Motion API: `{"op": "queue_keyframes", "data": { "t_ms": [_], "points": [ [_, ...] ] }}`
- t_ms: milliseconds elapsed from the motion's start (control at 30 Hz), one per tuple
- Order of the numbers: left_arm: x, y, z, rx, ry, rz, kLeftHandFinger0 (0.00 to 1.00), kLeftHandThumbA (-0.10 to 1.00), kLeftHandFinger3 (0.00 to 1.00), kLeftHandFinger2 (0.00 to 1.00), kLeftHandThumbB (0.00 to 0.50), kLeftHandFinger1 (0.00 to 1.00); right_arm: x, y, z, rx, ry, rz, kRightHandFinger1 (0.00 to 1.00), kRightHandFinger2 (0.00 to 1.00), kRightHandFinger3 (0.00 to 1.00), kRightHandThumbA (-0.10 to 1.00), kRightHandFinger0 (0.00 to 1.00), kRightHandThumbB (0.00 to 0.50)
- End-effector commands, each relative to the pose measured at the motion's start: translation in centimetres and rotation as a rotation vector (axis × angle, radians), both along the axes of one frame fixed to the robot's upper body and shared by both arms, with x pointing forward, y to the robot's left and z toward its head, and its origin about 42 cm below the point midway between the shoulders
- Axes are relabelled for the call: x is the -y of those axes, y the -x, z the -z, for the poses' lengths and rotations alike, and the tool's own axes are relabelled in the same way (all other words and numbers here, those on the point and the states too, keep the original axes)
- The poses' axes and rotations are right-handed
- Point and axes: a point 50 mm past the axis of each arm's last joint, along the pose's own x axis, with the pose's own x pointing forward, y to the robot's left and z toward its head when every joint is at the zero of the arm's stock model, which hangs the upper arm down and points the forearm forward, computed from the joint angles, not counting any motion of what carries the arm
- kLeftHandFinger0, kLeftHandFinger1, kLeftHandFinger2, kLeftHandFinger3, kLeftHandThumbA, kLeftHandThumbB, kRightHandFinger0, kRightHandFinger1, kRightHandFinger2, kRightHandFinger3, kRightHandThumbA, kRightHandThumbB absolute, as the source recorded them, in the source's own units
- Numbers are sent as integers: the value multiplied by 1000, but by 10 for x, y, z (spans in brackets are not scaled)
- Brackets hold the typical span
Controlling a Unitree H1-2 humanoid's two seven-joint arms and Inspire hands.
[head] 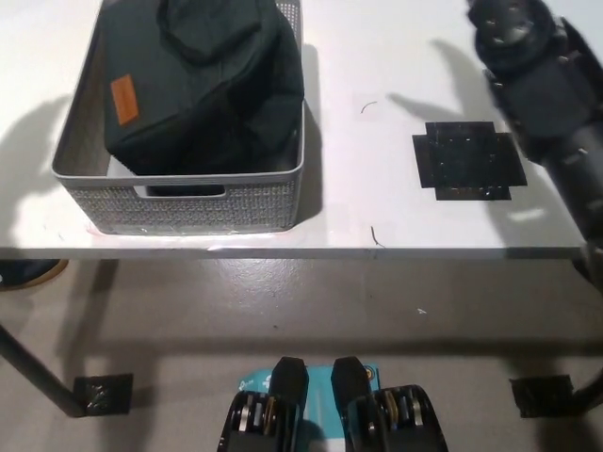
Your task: Use both hands to pick up a lunch bag on the right hand side and place it into a container on the left hand side
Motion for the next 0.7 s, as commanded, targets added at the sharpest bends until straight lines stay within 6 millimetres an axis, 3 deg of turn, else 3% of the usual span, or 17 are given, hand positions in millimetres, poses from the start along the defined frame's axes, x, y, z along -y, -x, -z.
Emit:
{"op": "queue_keyframes", "data": {
  "t_ms": [0, 200, 367, 400, 567, 600, 633, 667],
  "points": [
    [-6, 20, -63, 94, -98, 69, 1000, 1000, 1000, 1000, 263, 1000, 10, 26, -60, 213, 28, -25, 1000, 1000, 1000, 1000, 1000, 132],
    [-12, 24, -71, 92, -116, 41, 1000, 1000, 1000, 1000, 309, 1000, 27, 34, -48, 200, 16, -31, 1000, 1000, 1000, 1000, 1000, 112],
    [-6, 36, -62, 129, -29, 91, 1000, 1000, 1000, 1000, 318, 1000, 46, 45, -32, 162, -100, -81, 1000, 1000, 1000, 1000, 1000, 147],
    [-2, 44, -59, 175, 14, 134, 1000, 1000, 1000, 1000, 296, 1000, 49, 56, -29, 190, -149, -100, 1000, 1000, 1000, 1000, 1000, 176],
    [27, 85, -34, 379, 201, 288, 1000, 1000, 1000, 1000, 358, 1000, 55, 114, -13, 357, -349, -215, 1000, 1000, 1000, 1000, 1000, 225],
    [42, 103, -23, 428, 228, 329, 1000, 1000, 1000, 1000, 347, 1000, 54, 134, -6, 396, -418, -262, 1000, 1000, 1000, 1000, 1000, 210],
    [54, 116, -15, 459, 254, 366, 1000, 1000, 1000, 1000, 345, 1000, 53, 149, 1, 413, -461, -301, 1000, 1000, 1000, 1000, 1000, 230],
    [68, 131, -4, 500, 300, 417, 1000, 1000, 1000, 1000, 309, 1000, 53, 171, 11, 441, -491, -339, 1000, 1000, 1000, 1000, 1000, 212]
  ]
}}
